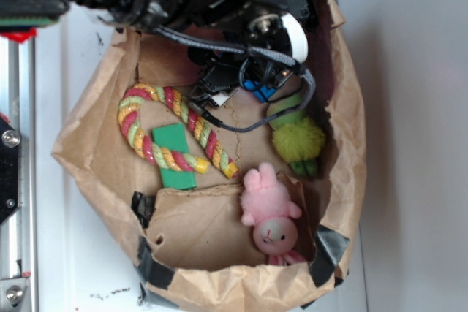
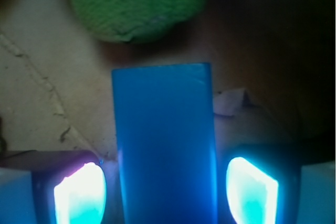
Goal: Grab the blue block.
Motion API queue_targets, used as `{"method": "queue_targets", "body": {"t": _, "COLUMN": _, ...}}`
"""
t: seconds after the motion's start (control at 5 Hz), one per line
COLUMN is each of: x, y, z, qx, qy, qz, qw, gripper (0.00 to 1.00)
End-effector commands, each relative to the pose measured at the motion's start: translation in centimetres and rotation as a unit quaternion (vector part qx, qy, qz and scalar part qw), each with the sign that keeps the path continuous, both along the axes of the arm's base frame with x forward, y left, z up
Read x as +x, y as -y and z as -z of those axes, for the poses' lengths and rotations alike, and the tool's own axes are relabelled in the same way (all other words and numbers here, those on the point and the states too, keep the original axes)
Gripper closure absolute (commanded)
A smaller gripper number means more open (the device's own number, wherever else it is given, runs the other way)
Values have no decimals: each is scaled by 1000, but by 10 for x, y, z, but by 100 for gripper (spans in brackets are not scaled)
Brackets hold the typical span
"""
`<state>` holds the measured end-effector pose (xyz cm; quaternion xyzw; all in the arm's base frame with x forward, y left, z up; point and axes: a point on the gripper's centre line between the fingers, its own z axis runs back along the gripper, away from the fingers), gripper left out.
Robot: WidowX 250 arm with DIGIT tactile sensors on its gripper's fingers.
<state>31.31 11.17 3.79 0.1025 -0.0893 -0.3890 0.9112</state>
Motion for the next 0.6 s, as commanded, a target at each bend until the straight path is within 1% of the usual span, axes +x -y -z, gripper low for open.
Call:
{"method": "queue_targets", "body": {"t": 0.0, "x": 5, "y": 0, "z": -11, "qx": 15, "qy": 33, "qz": -4, "qw": 999, "gripper": 41}}
{"method": "queue_targets", "body": {"t": 0.2, "x": 6, "y": -2, "z": -11, "qx": 13, "qy": 35, "qz": -11, "qw": 999, "gripper": 100}}
{"method": "queue_targets", "body": {"t": 0.4, "x": 6, "y": -4, "z": -12, "qx": 11, "qy": 39, "qz": -16, "qw": 999, "gripper": 100}}
